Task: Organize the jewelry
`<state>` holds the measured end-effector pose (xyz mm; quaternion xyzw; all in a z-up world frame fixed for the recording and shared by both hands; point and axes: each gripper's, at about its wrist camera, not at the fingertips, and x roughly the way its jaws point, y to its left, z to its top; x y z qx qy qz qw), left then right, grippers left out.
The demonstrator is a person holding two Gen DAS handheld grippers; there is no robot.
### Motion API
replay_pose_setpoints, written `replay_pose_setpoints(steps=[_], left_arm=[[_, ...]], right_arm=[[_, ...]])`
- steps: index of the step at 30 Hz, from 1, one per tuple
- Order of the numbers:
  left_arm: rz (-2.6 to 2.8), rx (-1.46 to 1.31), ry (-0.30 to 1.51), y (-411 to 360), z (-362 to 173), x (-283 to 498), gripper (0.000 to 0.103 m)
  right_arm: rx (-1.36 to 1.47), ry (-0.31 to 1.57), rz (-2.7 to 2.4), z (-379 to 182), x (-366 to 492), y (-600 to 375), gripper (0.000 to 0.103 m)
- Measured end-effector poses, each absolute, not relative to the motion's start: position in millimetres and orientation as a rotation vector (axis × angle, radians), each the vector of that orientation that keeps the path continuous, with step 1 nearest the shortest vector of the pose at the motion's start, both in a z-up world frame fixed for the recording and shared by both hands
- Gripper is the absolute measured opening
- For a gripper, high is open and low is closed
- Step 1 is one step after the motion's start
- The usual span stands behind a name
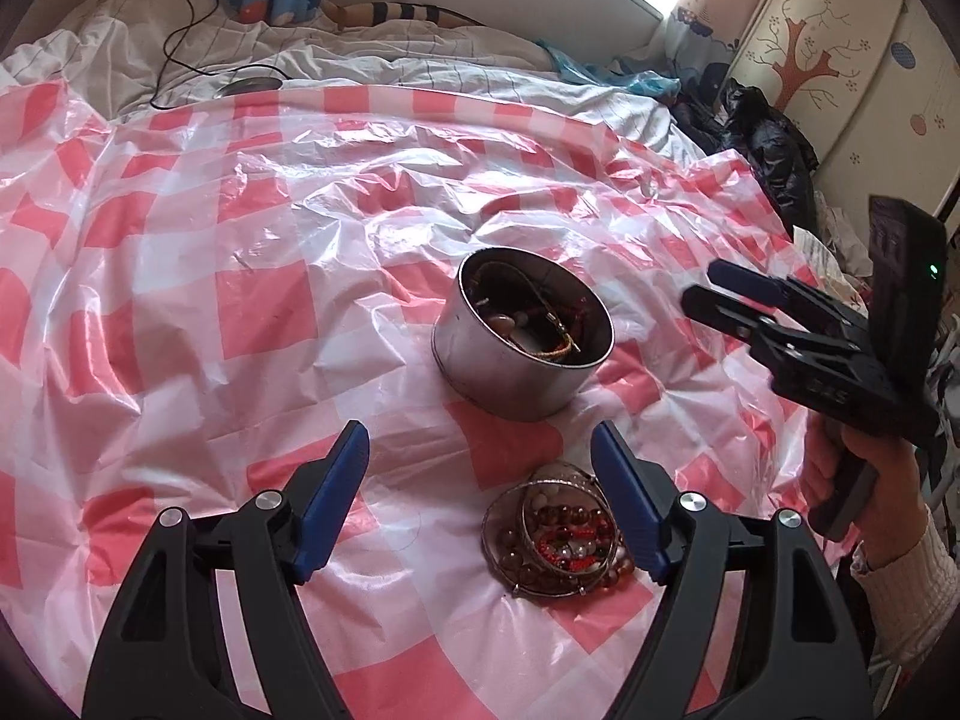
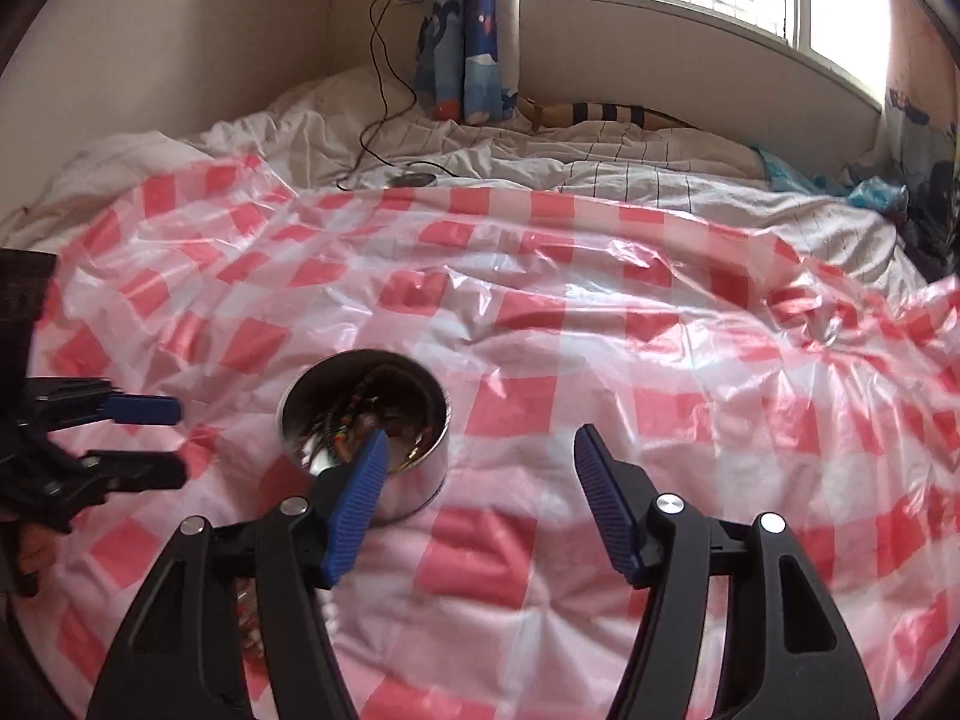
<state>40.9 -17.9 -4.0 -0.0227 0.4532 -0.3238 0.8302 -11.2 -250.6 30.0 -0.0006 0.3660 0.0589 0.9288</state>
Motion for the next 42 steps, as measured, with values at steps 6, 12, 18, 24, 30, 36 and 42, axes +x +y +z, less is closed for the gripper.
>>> replay_pose_setpoints(steps=[6, 12, 18, 24, 30, 36, 42], left_arm=[[-0.713, -0.030, 0.950, -16, -14, 28, 0.072], [-0.794, 0.072, 0.876, -32, -19, 16, 0.072], [-0.875, 0.183, 0.873, -59, -31, 13, 0.072], [-0.891, 0.212, 0.911, -66, -39, 11, 0.056], [-0.894, 0.163, 0.949, -59, -41, 15, 0.052], [-0.896, 0.142, 0.999, -41, -40, 14, 0.052], [-0.819, 0.097, 1.021, -16, -41, 22, 0.052]], right_arm=[[0.208, 0.787, 0.223, 8, -44, -264, 0.018], [0.108, 0.855, 0.329, -10, -35, -224, 0.016], [0.093, 0.890, 0.338, -22, -29, -215, 0.017], [0.112, 0.906, 0.333, -26, -25, -220, 0.023], [0.101, 0.919, 0.344, -28, -25, -216, 0.027], [0.093, 0.928, 0.354, -30, -25, -213, 0.030], [0.048, 0.939, 0.381, -35, -26, -200, 0.030]])
